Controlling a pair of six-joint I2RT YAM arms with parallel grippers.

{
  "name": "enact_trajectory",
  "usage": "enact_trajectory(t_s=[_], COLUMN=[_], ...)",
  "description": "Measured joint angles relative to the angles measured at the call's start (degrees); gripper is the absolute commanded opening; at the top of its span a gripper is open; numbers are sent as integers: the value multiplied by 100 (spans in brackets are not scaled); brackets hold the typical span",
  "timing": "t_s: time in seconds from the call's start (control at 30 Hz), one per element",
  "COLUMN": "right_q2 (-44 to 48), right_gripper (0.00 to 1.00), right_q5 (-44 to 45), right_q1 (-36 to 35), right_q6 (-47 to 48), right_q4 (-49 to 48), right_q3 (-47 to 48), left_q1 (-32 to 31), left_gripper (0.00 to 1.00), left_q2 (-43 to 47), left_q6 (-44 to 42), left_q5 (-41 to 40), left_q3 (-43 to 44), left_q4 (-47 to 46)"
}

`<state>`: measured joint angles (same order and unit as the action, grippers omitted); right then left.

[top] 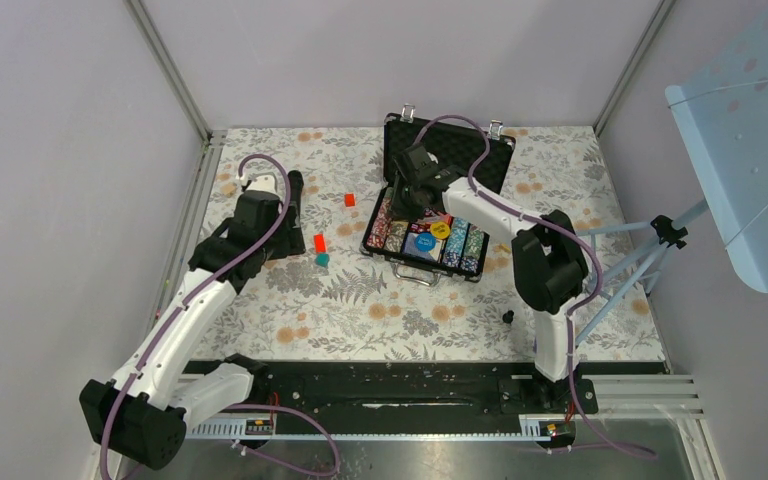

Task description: Pack up texas hold em set

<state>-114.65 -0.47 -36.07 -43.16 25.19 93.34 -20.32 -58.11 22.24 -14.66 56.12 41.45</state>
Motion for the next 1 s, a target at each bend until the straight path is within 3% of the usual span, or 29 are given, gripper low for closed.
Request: enact_trajectory(t_s=[0.83, 1.0], right_q2=[-804, -866], right_gripper=[28, 14], right_q5=[92, 103], right_q1=[-68, -68], right_q6=[162, 229], right_q4=[514, 590], right_q3=[614, 678], left_q1=[129, 131], left_gripper=[67, 67], left_q2=[2, 2], left_q6=[0, 0], left_q5=[125, 144], left_q3=[-46, -46], left_q4=[2, 2])
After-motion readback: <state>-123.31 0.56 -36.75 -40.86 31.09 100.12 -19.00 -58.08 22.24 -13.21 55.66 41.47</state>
